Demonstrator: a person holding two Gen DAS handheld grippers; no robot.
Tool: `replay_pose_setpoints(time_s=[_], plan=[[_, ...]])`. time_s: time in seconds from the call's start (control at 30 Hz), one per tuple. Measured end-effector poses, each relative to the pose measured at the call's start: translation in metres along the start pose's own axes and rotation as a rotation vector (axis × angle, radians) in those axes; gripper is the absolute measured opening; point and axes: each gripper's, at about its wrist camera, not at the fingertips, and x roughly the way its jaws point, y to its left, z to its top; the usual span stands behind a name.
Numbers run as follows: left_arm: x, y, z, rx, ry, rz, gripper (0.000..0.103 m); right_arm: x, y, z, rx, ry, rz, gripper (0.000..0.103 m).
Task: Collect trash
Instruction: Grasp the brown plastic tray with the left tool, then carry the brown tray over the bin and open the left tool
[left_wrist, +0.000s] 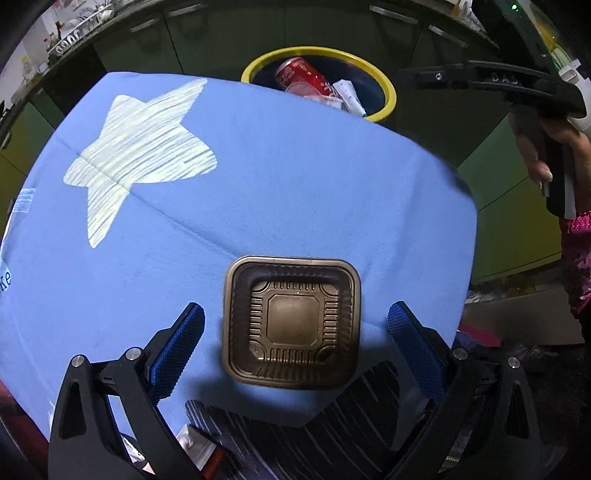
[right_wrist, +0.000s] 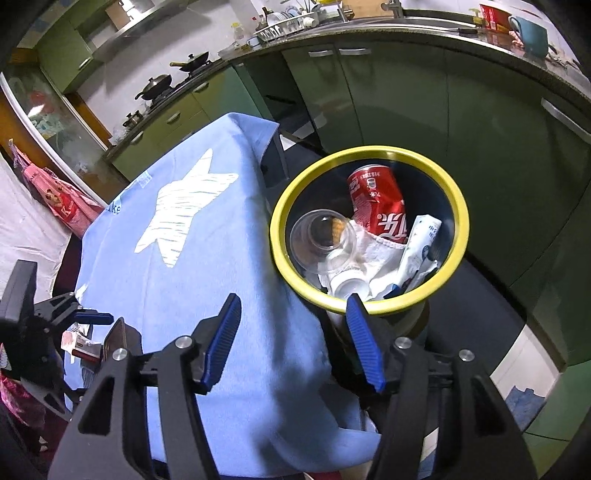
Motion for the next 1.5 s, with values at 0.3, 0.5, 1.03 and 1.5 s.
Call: replay_pose_setpoints(time_s=[0.3,0.5,1.03,1.5], plan=[[0.003,0.006,0.002,-0.019,0.026,-0.024,0.073,0.002,-0.004,-0.002,0.007,0.006,0.020,0.058],[-0.002,0.003,-0.002,-0.003,0.021,-0.027,0.070,0.003,-0.008,-0.003,0.012,0.005,0.023,0.058],[-0.062,-0.029,0.085,0.115,-0.131,0.019,0.070,-0.050,-0.042,-0.011,0.067,-0.115,-0.067,0.061],[0.028,-0.084,0.268,0.246,-0.139,-0.065,0.074,-0.062,-0.119,-0.031,0.218,-0.127,-0.112,0.061]])
